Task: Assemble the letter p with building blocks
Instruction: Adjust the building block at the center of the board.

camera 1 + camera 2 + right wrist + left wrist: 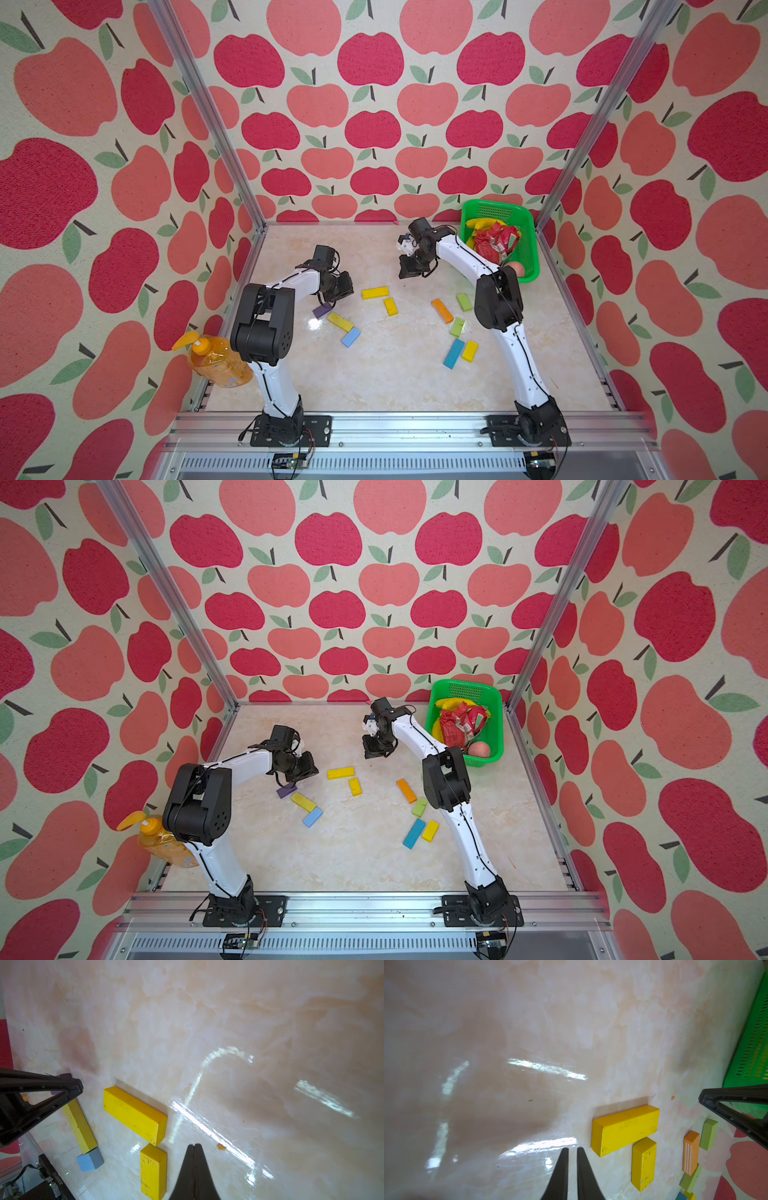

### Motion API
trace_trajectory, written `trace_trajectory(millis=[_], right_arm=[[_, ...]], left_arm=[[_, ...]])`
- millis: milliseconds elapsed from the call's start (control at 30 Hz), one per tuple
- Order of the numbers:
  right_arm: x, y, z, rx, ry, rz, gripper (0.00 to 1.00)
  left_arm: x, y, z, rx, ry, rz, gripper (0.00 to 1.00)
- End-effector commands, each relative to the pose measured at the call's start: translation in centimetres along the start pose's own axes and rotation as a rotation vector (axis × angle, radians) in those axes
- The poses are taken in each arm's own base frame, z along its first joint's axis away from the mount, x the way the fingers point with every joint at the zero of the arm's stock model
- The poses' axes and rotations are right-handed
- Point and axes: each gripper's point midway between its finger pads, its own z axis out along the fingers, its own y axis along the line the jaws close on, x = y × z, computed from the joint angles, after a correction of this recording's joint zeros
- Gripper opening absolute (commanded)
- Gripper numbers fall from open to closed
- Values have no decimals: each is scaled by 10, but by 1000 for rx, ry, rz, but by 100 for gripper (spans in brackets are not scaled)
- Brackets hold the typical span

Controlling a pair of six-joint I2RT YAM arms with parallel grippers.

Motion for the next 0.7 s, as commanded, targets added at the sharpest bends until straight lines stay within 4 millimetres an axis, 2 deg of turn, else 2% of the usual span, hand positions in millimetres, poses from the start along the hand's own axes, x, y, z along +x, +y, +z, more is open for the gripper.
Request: trace_trajectory(millis=[0,200,400,667], right_arm=[[19,9,-2,-44,83,8,0],[24,22,5,-83,108,49,0],[29,31,1,-102,121,96,1],[35,24,2,-65,151,93,2]], left_arm=[[12,-6,-3,19,48,28,12],[15,-8,8,31,78,29,12],[15,-12,13,47,86,34,12],[9,-18,25,80,118,41,12]])
